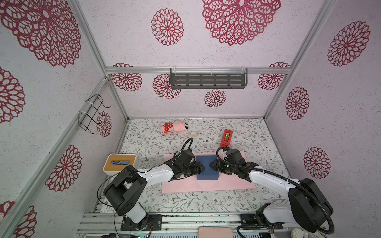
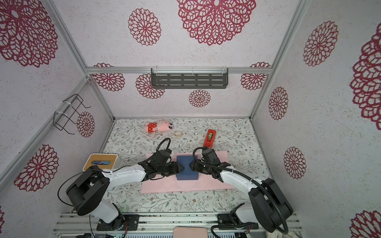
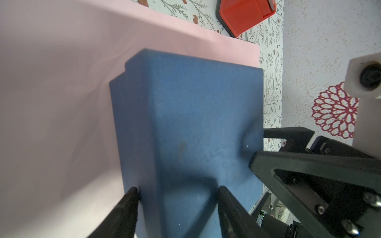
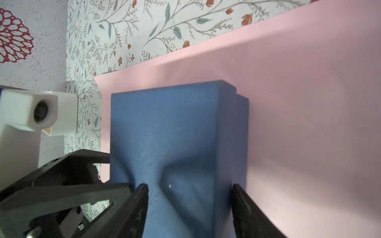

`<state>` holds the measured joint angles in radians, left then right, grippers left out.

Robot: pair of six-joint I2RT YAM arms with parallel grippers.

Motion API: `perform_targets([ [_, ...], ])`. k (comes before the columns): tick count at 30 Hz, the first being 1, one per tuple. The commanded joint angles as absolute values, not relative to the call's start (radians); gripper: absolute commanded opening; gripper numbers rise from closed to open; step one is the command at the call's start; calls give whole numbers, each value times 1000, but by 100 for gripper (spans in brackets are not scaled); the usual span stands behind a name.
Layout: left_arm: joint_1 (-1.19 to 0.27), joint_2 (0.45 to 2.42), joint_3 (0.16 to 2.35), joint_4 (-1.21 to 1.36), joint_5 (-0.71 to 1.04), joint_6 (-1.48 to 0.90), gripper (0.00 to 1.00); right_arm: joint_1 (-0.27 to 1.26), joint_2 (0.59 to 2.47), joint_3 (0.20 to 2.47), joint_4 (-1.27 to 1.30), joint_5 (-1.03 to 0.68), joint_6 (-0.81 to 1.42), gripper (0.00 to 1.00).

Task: Wrap the gift box in paper
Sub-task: 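Lower the blue box with both grippers onto the pink paper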

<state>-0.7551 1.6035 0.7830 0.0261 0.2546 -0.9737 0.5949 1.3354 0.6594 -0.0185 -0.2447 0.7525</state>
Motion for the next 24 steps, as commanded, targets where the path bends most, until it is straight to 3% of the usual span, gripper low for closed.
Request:
perform_targets([
  [1,-763,1614,829,72,280,-973,63,605,1337,715,60,-311,764,65],
  [24,-738,1638,874,22,274,-923,66,604,1381,738,60,-285,755,64],
])
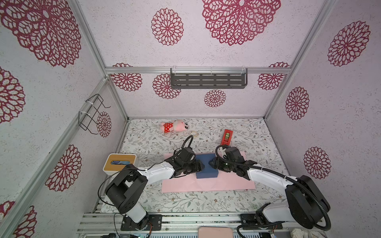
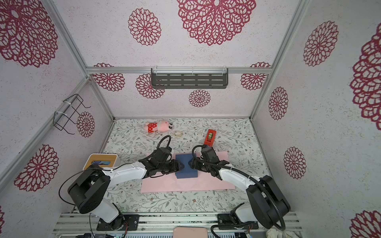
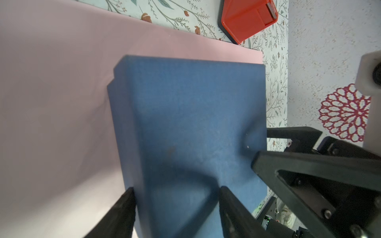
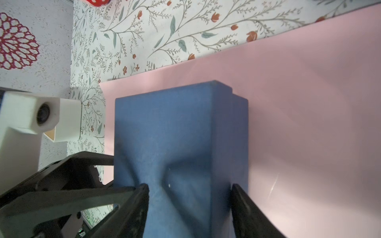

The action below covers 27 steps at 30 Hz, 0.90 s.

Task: Wrap the gift box in paper
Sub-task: 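Lower the blue box with both grippers onto the pink paper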

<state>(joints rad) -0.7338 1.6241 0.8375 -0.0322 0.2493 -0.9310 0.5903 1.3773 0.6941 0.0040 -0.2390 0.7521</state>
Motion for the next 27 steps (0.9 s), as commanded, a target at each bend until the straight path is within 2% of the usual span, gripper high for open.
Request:
perform_targets([
  [1,-738,1638,874,24,274,-923,66,604,1382,737,61,-284,756,64],
  [27,-755,1606,854,40,289,-942,67,628,1335,701,64,-286,804,64],
])
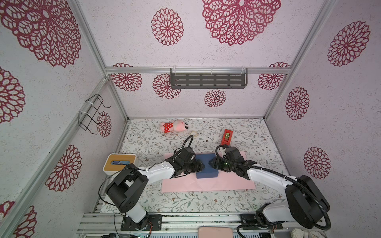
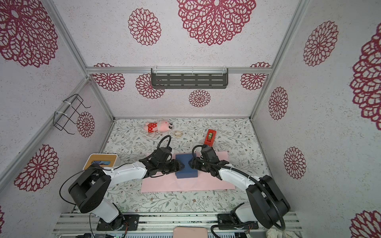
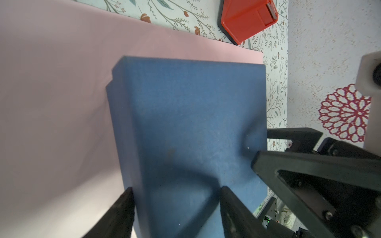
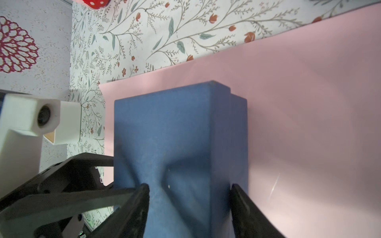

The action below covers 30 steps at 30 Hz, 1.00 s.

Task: Wrap the gift box in paper

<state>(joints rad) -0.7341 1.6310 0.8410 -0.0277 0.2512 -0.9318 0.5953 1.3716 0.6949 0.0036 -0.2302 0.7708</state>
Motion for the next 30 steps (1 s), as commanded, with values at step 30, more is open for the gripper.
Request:
perform_targets([
  [30,-767,1605,839,46,277,-949,67,632,1366,749,1,-242,765,64],
])
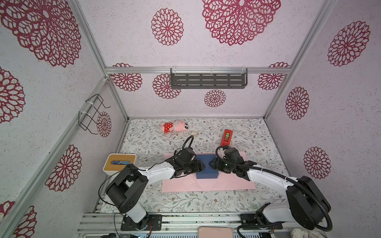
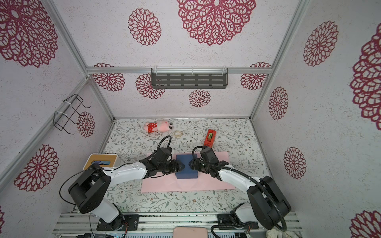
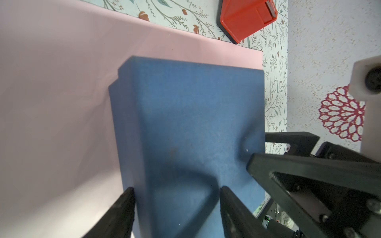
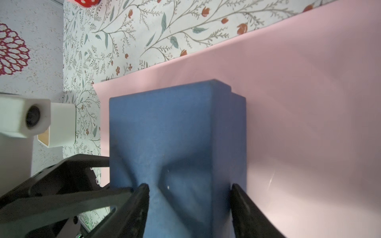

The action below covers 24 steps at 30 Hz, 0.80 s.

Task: Wrap the gift box in paper

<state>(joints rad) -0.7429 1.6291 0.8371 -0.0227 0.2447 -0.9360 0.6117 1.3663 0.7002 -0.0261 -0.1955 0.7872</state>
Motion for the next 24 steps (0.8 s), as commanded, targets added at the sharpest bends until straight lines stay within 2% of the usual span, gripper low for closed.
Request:
perform_targets([
  [1,-767,1605,838,46,277,-950,67,632,1367,751,2,-242,766,64],
  [24,-767,1596,848,20,260,-933,69,634,1362,701,27,-242,792,64],
])
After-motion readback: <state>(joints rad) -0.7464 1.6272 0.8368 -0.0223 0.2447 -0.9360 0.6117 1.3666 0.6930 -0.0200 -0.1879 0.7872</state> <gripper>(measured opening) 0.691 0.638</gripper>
